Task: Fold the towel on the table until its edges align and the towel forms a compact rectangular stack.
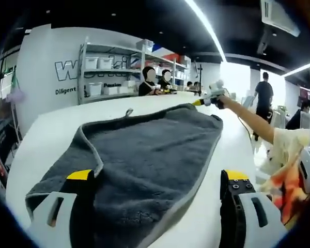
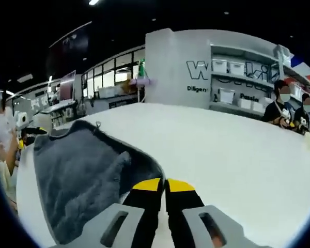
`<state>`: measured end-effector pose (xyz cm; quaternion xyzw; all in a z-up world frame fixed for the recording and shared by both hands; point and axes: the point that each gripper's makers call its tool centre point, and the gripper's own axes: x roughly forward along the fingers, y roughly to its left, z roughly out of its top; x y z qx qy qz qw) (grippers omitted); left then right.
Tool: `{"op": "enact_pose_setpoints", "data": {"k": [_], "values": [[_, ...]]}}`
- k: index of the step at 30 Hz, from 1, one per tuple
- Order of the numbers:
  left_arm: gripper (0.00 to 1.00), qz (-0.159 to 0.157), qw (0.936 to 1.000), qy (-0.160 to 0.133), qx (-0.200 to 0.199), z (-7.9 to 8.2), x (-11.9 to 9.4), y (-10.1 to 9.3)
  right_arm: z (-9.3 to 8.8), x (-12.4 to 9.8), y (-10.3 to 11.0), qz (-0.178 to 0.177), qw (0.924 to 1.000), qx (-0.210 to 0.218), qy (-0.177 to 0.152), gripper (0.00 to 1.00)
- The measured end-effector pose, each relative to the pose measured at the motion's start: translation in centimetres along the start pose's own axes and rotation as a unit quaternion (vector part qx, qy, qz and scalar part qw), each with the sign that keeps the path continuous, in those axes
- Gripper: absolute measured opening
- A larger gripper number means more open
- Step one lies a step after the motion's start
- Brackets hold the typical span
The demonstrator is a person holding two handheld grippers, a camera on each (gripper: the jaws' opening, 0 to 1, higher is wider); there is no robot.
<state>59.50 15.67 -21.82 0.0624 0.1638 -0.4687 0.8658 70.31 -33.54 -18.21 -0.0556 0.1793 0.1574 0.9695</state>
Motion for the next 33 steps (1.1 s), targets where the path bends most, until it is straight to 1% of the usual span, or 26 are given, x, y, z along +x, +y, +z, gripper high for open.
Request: {"op": "enact_pose_setpoints", "data": {"k": [1,4,5,6,7,9,11,16,17,18,19,21,25,27,29,31,33], "values": [[0.99,0.001,1.0000,0.000,0.000,0.0,0.0,0.1,0.4,-0.3,0.6,-0.007,0.9999,-0.010,0.000,0.00],[0.99,0.002,1.0000,0.001,-0.001,0.0,0.0,0.1,1.9,-0.4,0.1,-0.028,0.9989,-0.038,0.003,0.00],[0.99,0.003,1.0000,0.001,-0.001,0.1,-0.1,0.1,2.1,-0.1,0.7,-0.036,0.9981,-0.049,0.006,0.00],[0.99,0.003,1.0000,0.001,-0.002,0.1,-0.1,0.0,2.5,0.0,0.7,-0.041,0.9975,-0.056,0.007,0.00],[0.99,0.002,1.0000,0.001,-0.001,0.1,-0.2,0.0,2.6,-0.2,1.2,-0.045,0.9972,-0.060,0.006,0.00],[0.99,0.002,1.0000,0.000,-0.001,0.1,-0.3,0.0,3.5,-0.3,1.2,-0.058,0.9958,-0.071,0.003,0.00],[0.99,0.001,1.0000,0.003,0.003,0.1,-0.5,-0.1,4.4,-0.4,0.8,-0.073,0.9941,-0.081,-0.001,0.00],[0.99,0.004,1.0000,-0.004,0.004,0.4,-0.9,0.0,6.3,-0.5,-0.3,-0.108,0.9893,-0.098,-0.001,0.00],[0.99,0.004,1.0000,-0.005,0.004,0.5,-0.9,-0.1,6.5,-0.6,-0.4,-0.118,0.9876,-0.104,-0.001,0.00],[0.99,0.004,1.0000,-0.006,0.004,0.6,-0.9,0.0,7.0,-0.5,-1.1,-0.135,0.9849,-0.108,0.001,0.00],[0.99,0.003,1.0000,-0.006,0.003,0.6,-0.9,0.0,7.1,-0.5,-1.3,-0.139,0.9842,-0.110,0.002,0.00],[0.99,0.001,1.0000,-0.007,0.004,0.6,-0.9,-0.2,8.1,-0.5,-2.1,-0.169,0.9771,-0.129,0.005,0.00],[0.99,0.004,1.0000,-0.009,0.003,0.5,-0.8,-0.2,9.6,0.3,-2.6,-0.192,0.9668,-0.169,0.004,0.00],[0.99,0.002,1.0000,-0.007,0.002,0.4,-0.7,-0.4,9.6,0.8,-2.5,-0.195,0.9625,-0.188,0.013,0.00],[0.99,0.001,1.0000,-0.006,0.003,0.3,-0.6,-0.5,9.4,1.5,-2.6,-0.194,0.9620,-0.192,0.017,0.00],[0.99,0.001,1.0000,-0.006,0.004,0.1,-0.6,-0.7,8.4,2.3,-3.2,-0.198,0.9604,-0.194,0.031,0.00],[0.99,-0.002,1.0000,-0.006,0.005,0.0,-0.5,-1.0,6.9,3.1,-4.4,-0.209,0.9576,-0.193,0.048,0.00]]}}
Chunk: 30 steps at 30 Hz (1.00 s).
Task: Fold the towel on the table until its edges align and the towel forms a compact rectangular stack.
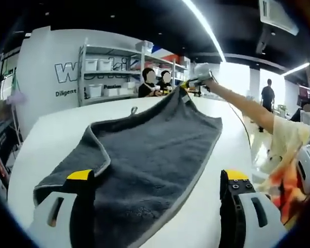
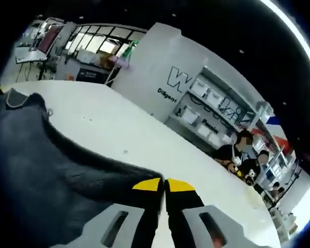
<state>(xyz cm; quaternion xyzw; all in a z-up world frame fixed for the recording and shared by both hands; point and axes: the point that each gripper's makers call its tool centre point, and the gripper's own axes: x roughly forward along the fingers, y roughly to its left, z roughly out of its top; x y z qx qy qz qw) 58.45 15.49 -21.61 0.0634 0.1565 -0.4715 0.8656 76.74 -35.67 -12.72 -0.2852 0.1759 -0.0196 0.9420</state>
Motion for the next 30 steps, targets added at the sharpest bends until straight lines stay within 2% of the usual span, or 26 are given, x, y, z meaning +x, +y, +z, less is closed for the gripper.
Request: {"op": "enact_pose_setpoints", "data": {"k": [2,5,8,12,14,15,19,22,26,30], "values": [[0.99,-0.003,1.0000,-0.001,0.000,0.0,0.1,-0.2,-1.0,0.7,0.0,-0.002,1.0000,-0.002,0.009,0.00],[0.99,-0.009,1.0000,-0.005,-0.002,0.3,0.1,-0.3,-3.6,1.9,0.4,-0.013,0.9992,-0.021,0.031,0.00],[0.99,-0.008,0.9999,-0.006,0.000,0.6,0.1,-0.4,-5.5,2.5,1.5,-0.003,0.9982,-0.029,0.052,0.00],[0.99,-0.006,0.9999,-0.012,0.001,1.1,0.0,-0.5,-6.3,2.7,1.9,-0.006,0.9978,-0.026,0.060,0.03],[0.99,-0.006,0.9999,-0.014,0.002,1.3,-0.1,-0.5,-6.6,2.5,1.5,-0.016,0.9972,-0.023,0.069,0.12],[0.99,-0.006,0.9999,-0.014,0.003,1.4,-0.1,-0.4,-6.7,2.4,1.2,-0.022,0.9969,-0.021,0.073,0.21],[0.99,-0.009,0.9998,-0.016,0.006,1.4,-0.1,-0.8,-6.5,0.8,0.7,-0.026,0.9968,-0.017,0.073,0.27],[0.99,-0.010,0.9998,-0.017,0.006,1.3,0.0,-0.9,-6.3,0.0,0.5,-0.026,0.9967,-0.007,0.076,0.44],[0.99,-0.009,0.9997,-0.021,0.005,1.6,-0.2,-0.9,-5.4,-0.7,0.5,-0.013,0.9975,0.004,0.069,0.61],[0.99,-0.005,0.9997,-0.022,0.007,1.8,-0.6,-0.5,-5.4,-1.4,0.8,0.013,0.9964,0.013,0.083,0.80]]}}
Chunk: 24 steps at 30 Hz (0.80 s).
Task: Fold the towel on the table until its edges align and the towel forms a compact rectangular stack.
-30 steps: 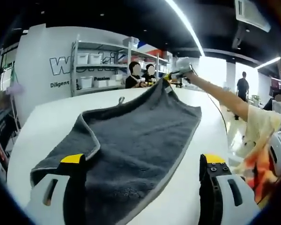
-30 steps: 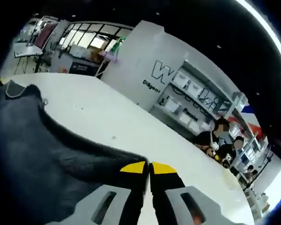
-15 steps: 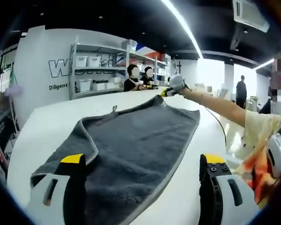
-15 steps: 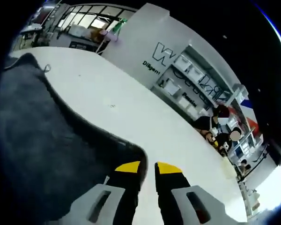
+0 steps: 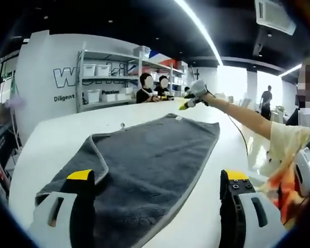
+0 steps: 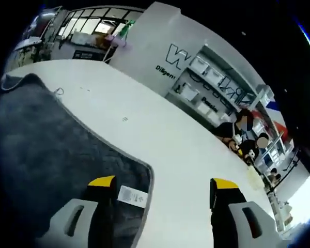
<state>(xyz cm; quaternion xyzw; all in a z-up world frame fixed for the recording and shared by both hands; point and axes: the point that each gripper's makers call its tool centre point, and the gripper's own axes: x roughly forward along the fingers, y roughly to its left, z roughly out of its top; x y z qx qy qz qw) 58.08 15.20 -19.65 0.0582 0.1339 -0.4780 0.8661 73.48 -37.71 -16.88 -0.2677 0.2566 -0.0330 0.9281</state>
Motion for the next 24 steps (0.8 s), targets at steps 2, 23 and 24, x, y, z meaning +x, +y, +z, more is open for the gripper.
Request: {"op": "enact_pose_setpoints", "data": {"k": [2,23,24], "values": [[0.99,0.003,1.0000,0.001,0.000,0.0,-0.1,0.1,-0.1,-0.4,0.1,0.012,0.9999,0.011,0.003,0.86],[0.99,0.013,0.9998,-0.007,-0.011,0.7,-0.6,0.6,-2.3,-12.3,6.8,0.160,0.9853,0.049,-0.036,0.99],[0.99,0.014,0.9998,-0.008,-0.011,0.7,-0.6,0.6,-2.6,-12.8,7.3,0.166,0.9843,0.047,-0.038,0.99]]}}
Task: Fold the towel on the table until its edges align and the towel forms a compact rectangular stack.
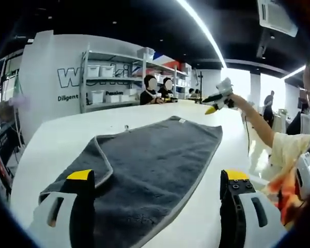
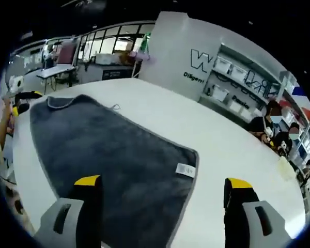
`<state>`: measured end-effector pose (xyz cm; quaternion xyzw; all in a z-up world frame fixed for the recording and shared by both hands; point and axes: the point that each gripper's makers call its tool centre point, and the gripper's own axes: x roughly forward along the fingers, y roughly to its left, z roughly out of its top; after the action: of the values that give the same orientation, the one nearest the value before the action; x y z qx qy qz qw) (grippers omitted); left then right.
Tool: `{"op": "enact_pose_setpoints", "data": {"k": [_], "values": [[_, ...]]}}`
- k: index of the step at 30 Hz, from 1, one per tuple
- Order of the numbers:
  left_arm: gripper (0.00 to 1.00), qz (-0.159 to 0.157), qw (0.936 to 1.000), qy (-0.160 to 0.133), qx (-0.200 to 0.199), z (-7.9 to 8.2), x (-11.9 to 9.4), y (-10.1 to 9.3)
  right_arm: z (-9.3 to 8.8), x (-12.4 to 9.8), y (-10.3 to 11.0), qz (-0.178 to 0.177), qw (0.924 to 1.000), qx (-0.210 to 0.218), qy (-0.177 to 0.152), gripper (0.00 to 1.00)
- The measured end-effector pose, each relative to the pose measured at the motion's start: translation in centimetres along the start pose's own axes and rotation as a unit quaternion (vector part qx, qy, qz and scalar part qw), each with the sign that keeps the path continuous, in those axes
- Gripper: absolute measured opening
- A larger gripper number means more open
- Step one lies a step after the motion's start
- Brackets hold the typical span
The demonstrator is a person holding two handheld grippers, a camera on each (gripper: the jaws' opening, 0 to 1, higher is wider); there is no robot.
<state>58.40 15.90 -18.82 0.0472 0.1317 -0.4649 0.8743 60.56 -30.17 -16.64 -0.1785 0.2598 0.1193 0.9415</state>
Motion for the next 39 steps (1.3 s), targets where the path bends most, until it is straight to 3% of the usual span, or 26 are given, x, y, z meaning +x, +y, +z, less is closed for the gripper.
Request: {"op": "enact_pose_setpoints", "data": {"k": [9,20,39], "values": [[0.99,0.008,1.0000,0.002,0.000,0.1,-0.3,0.3,-0.4,-2.6,4.1,0.042,0.9978,-0.011,-0.050,0.99],[0.99,0.010,1.0000,0.002,0.000,0.1,-0.6,0.8,-1.8,-3.4,7.6,0.058,0.9959,-0.029,-0.062,0.99],[0.99,0.019,0.9998,0.004,-0.003,0.3,-0.4,1.4,-2.3,-2.4,9.5,0.087,0.9939,-0.024,-0.063,0.99]]}}
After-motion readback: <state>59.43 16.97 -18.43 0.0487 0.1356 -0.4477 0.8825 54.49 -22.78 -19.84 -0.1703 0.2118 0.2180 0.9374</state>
